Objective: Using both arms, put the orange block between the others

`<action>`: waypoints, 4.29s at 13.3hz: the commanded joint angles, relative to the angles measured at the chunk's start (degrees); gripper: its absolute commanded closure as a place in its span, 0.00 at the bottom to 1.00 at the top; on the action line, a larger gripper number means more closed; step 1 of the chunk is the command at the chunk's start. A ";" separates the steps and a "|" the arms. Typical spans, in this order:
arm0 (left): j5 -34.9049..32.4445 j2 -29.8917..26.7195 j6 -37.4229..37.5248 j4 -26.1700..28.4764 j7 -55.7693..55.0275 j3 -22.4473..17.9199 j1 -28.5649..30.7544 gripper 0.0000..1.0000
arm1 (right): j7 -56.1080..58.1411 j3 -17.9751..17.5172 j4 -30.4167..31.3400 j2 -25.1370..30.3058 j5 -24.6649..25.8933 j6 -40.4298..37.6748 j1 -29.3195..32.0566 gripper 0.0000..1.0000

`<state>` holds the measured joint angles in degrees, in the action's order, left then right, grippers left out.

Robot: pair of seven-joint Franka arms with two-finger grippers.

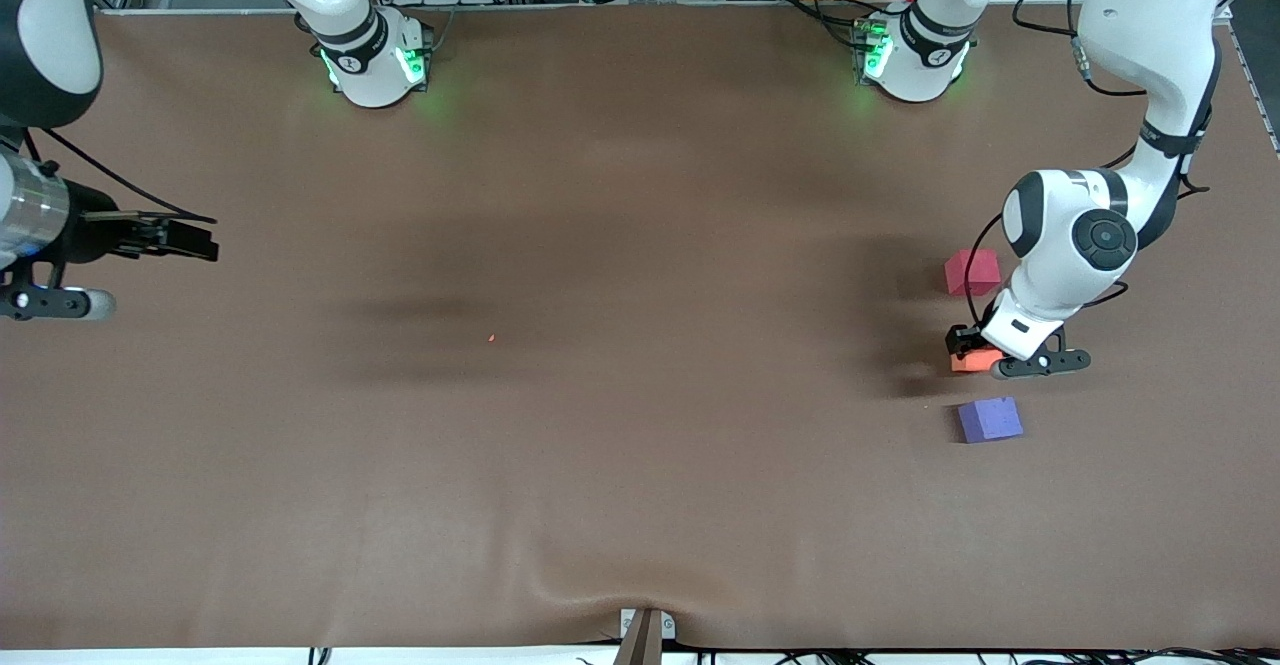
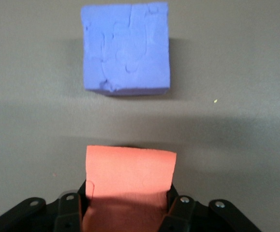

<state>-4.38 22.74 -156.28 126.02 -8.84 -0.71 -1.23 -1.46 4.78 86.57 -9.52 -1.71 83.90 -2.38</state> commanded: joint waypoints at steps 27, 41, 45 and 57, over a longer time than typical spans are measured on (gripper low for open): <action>0.86 -1.12 -0.08 -1.13 1.72 0.80 0.44 0.00 | 3.30 2.78 -2.99 0.12 0.83 -2.34 -0.78 0.00; 1.03 -19.84 47.42 -21.13 3.38 7.66 0.61 0.00 | 3.21 2.78 -2.99 -0.06 1.01 -2.33 -1.40 0.00; 1.30 -19.93 63.08 -33.80 7.69 7.92 0.61 0.00 | 3.21 2.78 -2.99 -0.06 1.01 -2.33 -1.40 0.00; 2.79 -19.49 74.89 -43.40 10.87 7.39 1.05 0.00 | 3.21 2.78 -2.81 -0.06 1.01 -2.25 -1.40 0.00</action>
<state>-2.76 2.05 -83.15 84.94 1.17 6.64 -0.47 1.73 7.39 83.84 -9.59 -1.69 81.57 -3.30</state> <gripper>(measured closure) 0.000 0.000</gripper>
